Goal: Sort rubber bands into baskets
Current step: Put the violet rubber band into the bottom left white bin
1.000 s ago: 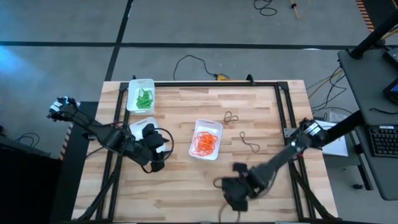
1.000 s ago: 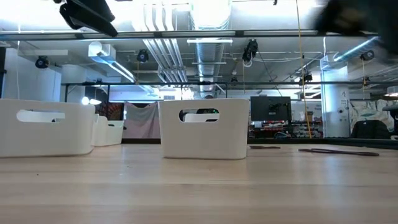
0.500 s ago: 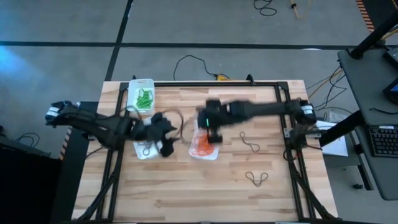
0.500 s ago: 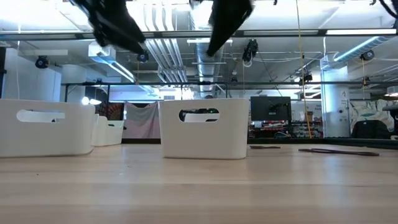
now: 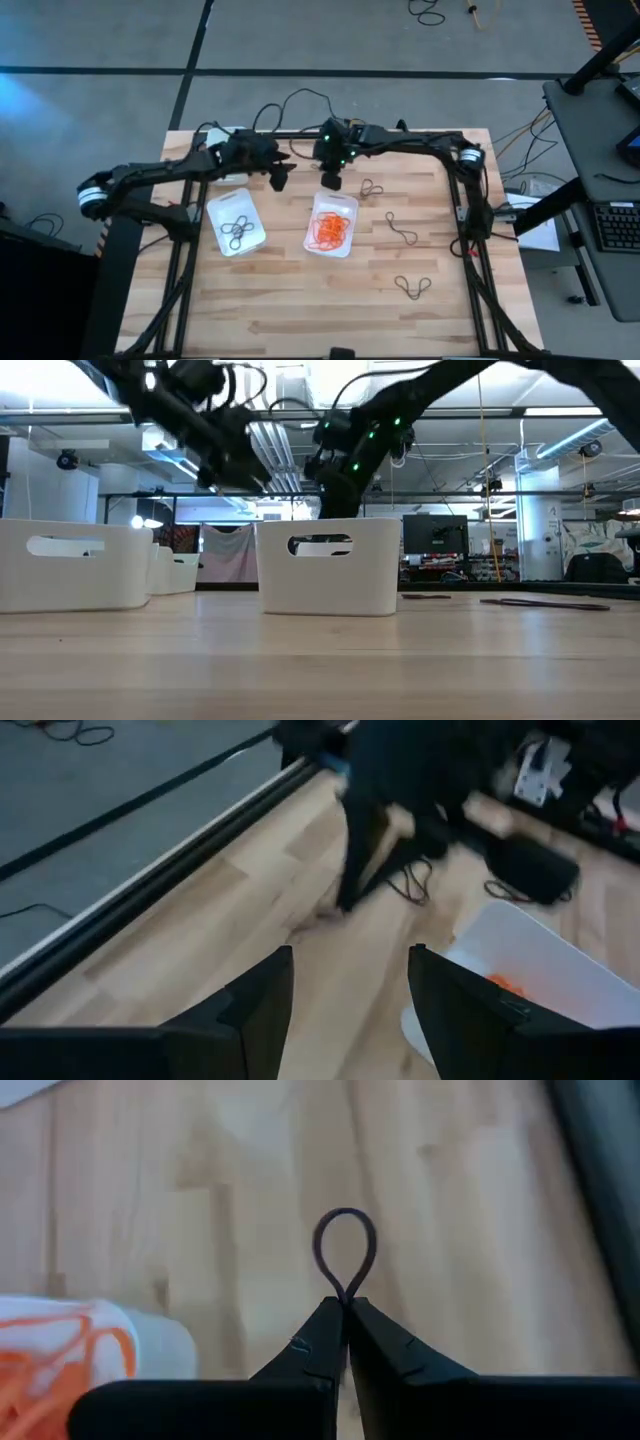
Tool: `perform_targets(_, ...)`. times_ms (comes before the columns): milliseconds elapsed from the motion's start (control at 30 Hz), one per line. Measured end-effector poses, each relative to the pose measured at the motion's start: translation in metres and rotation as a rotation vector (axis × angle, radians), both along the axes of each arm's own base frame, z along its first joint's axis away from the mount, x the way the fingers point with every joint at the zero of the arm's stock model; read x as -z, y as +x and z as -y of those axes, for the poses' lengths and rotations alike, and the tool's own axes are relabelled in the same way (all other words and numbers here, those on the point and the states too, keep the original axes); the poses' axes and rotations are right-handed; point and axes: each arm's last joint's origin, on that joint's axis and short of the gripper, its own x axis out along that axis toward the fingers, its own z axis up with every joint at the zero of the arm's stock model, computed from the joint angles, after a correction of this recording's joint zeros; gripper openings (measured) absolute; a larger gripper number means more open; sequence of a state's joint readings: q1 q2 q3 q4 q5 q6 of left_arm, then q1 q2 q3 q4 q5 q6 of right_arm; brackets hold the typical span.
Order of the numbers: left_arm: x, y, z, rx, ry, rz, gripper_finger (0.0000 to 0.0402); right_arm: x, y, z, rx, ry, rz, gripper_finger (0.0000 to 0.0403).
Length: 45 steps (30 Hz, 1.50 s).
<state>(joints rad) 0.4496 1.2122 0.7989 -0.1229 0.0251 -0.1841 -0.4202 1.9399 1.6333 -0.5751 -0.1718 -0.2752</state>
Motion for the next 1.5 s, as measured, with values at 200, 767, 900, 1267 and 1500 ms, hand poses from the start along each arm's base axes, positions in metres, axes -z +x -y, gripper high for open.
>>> perform_targets(200,0.030,0.009,-0.018,0.062,-0.065,0.023,0.0181,0.040,0.014,0.003,0.087,0.123,-0.065,0.0013)
perform_targets(767,0.084,0.034,-0.042,0.328,-0.035,-0.149,0.0181,-0.001,-0.002,-0.004,0.270,0.253,-0.035,0.0204)
perform_targets(900,0.095,0.045,-0.056,0.365,0.014,-0.169,0.0181,-0.038,-0.017,-0.015,0.346,0.233,0.001,0.0220)
perform_targets(1267,0.124,0.075,-0.078,0.558,0.139,-0.331,0.0181,-0.126,-0.051,-0.093,0.405,0.176,0.170,0.0224)
perform_targets(1500,0.134,0.086,-0.080,0.687,0.177,-0.431,0.0180,-0.139,-0.060,-0.120,0.498,0.048,0.197,0.0224)
